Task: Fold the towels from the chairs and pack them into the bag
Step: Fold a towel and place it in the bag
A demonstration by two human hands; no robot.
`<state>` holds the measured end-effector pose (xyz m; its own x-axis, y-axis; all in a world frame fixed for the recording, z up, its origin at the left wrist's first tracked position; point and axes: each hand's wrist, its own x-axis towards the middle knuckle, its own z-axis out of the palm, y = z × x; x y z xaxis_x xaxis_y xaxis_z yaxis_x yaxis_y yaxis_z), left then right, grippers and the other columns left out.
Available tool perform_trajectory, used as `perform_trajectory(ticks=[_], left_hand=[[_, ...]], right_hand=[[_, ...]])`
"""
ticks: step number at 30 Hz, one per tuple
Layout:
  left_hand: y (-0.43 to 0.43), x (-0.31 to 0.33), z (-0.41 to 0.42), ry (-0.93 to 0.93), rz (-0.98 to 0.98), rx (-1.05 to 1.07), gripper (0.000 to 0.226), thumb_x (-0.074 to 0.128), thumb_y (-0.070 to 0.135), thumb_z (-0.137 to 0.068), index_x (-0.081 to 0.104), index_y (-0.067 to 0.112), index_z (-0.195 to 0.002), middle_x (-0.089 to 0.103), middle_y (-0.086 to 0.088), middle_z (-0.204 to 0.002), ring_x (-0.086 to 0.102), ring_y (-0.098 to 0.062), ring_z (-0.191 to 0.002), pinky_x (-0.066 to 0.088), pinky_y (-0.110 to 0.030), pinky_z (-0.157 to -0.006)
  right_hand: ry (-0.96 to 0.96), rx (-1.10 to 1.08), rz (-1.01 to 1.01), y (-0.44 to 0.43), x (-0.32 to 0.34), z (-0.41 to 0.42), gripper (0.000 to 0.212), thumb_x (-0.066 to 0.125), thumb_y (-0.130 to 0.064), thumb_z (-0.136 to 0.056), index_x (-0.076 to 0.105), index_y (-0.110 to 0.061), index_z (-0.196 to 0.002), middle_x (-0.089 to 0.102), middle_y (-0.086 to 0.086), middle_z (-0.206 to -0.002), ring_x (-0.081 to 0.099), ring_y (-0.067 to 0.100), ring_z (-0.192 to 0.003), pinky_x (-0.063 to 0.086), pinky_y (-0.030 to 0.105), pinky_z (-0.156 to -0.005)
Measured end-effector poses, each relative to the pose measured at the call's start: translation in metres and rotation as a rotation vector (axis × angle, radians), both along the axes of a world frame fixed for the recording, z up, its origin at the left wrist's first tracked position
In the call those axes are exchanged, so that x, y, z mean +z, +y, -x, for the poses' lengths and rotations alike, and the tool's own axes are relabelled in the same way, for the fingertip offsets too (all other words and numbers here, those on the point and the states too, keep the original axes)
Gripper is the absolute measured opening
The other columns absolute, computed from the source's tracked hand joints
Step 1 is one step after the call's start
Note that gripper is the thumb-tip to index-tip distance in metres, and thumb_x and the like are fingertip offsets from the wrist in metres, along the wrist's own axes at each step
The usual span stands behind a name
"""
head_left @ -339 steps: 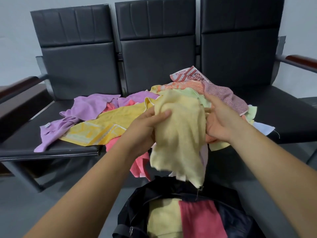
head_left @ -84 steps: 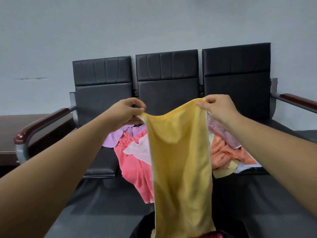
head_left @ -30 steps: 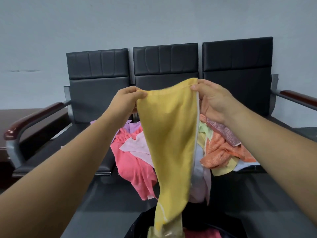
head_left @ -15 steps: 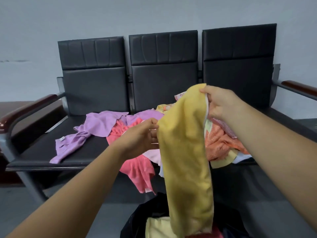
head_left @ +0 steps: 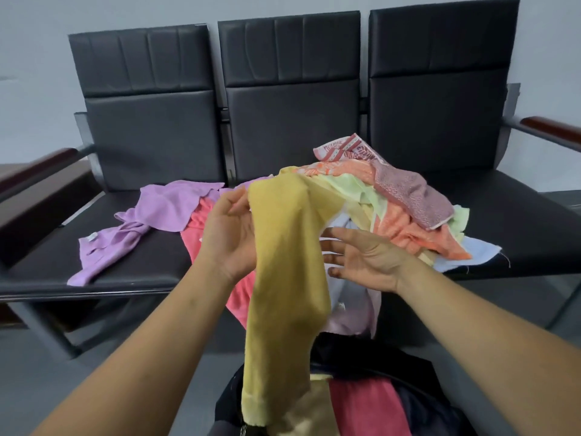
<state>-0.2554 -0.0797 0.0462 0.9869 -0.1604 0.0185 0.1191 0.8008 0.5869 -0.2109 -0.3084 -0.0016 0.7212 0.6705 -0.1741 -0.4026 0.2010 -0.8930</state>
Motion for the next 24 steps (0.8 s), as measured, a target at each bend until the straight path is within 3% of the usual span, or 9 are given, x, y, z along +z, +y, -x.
perform_trajectory(ticks=[3,6,8,10,13,15,18,21,24], left_hand=[[0.01,-0.007,0.0,-0.017,-0.07,-0.039,0.032,0.057,0.032,-0.09,0.071,0.012,-0.11,0.069,-0.006,-0.108,0.064,-0.022,-0.103,0.046,-0.035,-0.102],[0.014,-0.013,0.0,-0.046,-0.254,-0.067,0.043,0.059,0.004,-0.088,0.062,0.002,-0.131,0.065,-0.015,-0.122,0.064,-0.03,-0.114,0.056,-0.041,-0.097],[0.018,-0.018,-0.002,-0.094,-0.33,-0.095,0.059,0.056,-0.006,-0.088,0.044,0.0,-0.146,0.054,-0.02,-0.132,0.057,-0.035,-0.121,0.055,-0.044,-0.099],[0.022,-0.021,-0.004,-0.099,-0.356,-0.046,0.055,0.057,-0.007,-0.089,0.047,0.003,-0.142,0.057,-0.017,-0.129,0.062,-0.032,-0.115,0.058,-0.042,-0.093],[0.03,-0.025,-0.007,-0.094,-0.486,0.088,0.032,0.061,0.007,-0.09,0.06,0.02,-0.119,0.07,-0.004,-0.111,0.07,-0.02,-0.099,0.06,-0.032,-0.08],[0.037,-0.033,-0.003,-0.093,-0.66,0.046,0.033,0.067,0.021,-0.093,0.061,0.025,-0.125,0.072,0.0,-0.118,0.07,-0.017,-0.107,0.059,-0.03,-0.084],[0.037,-0.049,0.009,-0.056,-1.067,-0.232,0.053,0.077,0.032,-0.085,0.059,0.024,-0.133,0.07,0.004,-0.127,0.066,-0.013,-0.118,0.054,-0.031,-0.097],[0.022,-0.049,0.016,-0.054,-1.294,-0.301,0.032,0.079,0.02,-0.087,0.069,0.022,-0.117,0.077,0.015,-0.104,0.071,0.002,-0.096,0.055,-0.013,-0.081],[0.018,-0.045,0.012,-0.019,-1.162,-0.157,0.024,0.072,0.018,-0.092,0.073,0.006,-0.112,0.077,-0.005,-0.111,0.072,-0.02,-0.108,0.055,-0.037,-0.101]], right_hand=[[-0.006,0.002,0.008,0.011,-0.004,0.002,0.046,0.092,-0.026,-0.069,0.069,-0.015,-0.108,0.061,0.001,-0.087,0.05,0.013,-0.071,0.041,0.025,-0.063],[-0.071,-0.013,0.06,0.02,-0.009,0.006,0.018,0.079,-0.014,-0.081,0.073,-0.017,-0.098,0.068,0.004,-0.094,0.061,0.018,-0.084,0.048,0.035,-0.082],[-0.085,-0.084,0.08,0.024,-0.012,0.006,0.02,0.079,-0.013,-0.079,0.072,-0.017,-0.097,0.072,0.006,-0.101,0.066,0.022,-0.094,0.046,0.043,-0.097],[-0.09,-0.136,0.055,0.026,-0.01,0.005,0.02,0.078,-0.014,-0.078,0.07,-0.018,-0.096,0.073,0.008,-0.1,0.066,0.023,-0.09,0.045,0.043,-0.093],[-0.077,-0.175,-0.041,0.027,0.001,0.004,0.014,0.077,-0.01,-0.082,0.067,-0.02,-0.083,0.072,0.009,-0.091,0.066,0.024,-0.082,0.05,0.041,-0.082],[-0.072,-0.209,-0.104,0.028,0.01,0.003,0.01,0.071,-0.011,-0.081,0.065,-0.019,-0.081,0.072,0.009,-0.086,0.068,0.024,-0.076,0.054,0.041,-0.073],[-0.066,-0.267,-0.166,0.031,0.019,-0.001,0.022,0.071,-0.017,-0.083,0.062,-0.016,-0.103,0.072,0.008,-0.089,0.067,0.024,-0.079,0.052,0.04,-0.073],[-0.019,-0.387,-0.166,0.03,0.027,-0.007,0.031,0.07,-0.021,-0.087,0.058,-0.014,-0.116,0.071,0.005,-0.091,0.07,0.019,-0.083,0.06,0.036,-0.075],[0.007,-0.502,-0.132,0.02,0.031,-0.012,0.034,0.069,-0.019,-0.092,0.061,-0.01,-0.124,0.074,0.007,-0.098,0.073,0.019,-0.085,0.062,0.035,-0.076]])
